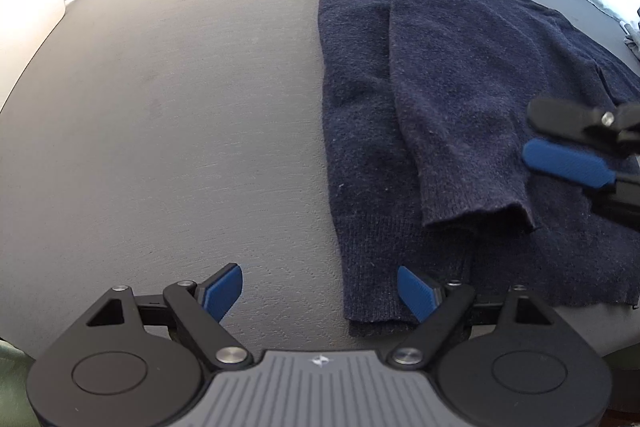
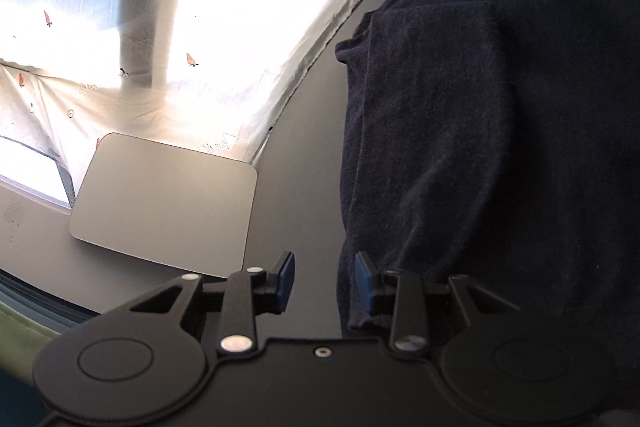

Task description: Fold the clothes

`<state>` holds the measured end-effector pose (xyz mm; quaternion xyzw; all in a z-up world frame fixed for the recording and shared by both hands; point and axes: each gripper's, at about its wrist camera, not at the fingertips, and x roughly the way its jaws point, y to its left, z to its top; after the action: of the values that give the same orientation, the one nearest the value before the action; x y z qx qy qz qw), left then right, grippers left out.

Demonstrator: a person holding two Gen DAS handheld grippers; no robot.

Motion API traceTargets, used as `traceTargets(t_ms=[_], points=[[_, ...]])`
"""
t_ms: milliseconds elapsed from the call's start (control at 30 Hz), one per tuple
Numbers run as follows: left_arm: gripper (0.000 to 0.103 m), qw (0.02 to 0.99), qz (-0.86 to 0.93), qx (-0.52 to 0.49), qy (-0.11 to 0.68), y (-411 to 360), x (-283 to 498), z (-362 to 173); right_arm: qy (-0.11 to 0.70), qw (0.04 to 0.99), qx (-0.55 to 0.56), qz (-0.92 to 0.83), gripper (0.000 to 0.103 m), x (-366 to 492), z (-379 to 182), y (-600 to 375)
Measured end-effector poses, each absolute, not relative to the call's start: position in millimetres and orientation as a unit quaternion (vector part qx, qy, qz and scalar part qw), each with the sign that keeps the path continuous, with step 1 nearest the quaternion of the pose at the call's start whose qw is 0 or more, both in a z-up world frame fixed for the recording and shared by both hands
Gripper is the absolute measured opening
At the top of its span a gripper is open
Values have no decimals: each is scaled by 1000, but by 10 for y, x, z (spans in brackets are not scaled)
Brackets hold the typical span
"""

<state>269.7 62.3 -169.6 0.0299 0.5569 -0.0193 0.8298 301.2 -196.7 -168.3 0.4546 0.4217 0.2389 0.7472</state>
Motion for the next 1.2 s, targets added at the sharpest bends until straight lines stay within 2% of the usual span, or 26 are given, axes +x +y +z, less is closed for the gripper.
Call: traceTargets(t_ms=[167, 267, 333, 467, 533, 567, 600, 667, 733, 900, 1200], points=[[85, 831, -5, 24, 555, 661, 2677, -1697, 485, 727, 445, 196, 34, 3098, -1960, -1875], [85, 836, 4, 15, 548, 698, 2643, -1662, 500, 715, 453, 182, 31, 3107, -2039, -1899], [85, 843, 10, 8, 537, 697, 2646, -1622, 495, 722, 446, 186, 33, 3112, -1982, -1908], [86, 863, 13, 4, 505, 627, 2669, -1508, 466, 754, 418, 197, 53, 3113, -1753, -1972], [89, 872, 11, 8, 489, 562, 2690, -1456, 445, 784, 391, 183, 60, 3089, -1603, -2064], [89, 874, 11, 12, 485, 516, 2715, -1440, 433, 808, 368, 158, 61, 3061, -1512, -2106], [89, 876, 11, 17, 482, 470, 2739, -1425, 419, 838, 326, 128, 63, 3033, -1389, -2151], [89, 879, 14, 22, 476, 400, 2803, -1404, 389, 885, 238, 90, 78, 2979, -1194, -2219], [89, 881, 18, 24, 471, 331, 2882, -1388, 363, 917, 160, 40, 88, 2928, -1105, -2298], [89, 890, 23, 31, 455, 175, 3107, -1376, 379, 919, 78, -73, 88, 2977, -1289, -2757], [89, 877, 42, 26, 478, -70, 3623, -1555, 389, 882, 130, -233, 88, 3152, -1670, -4091]])
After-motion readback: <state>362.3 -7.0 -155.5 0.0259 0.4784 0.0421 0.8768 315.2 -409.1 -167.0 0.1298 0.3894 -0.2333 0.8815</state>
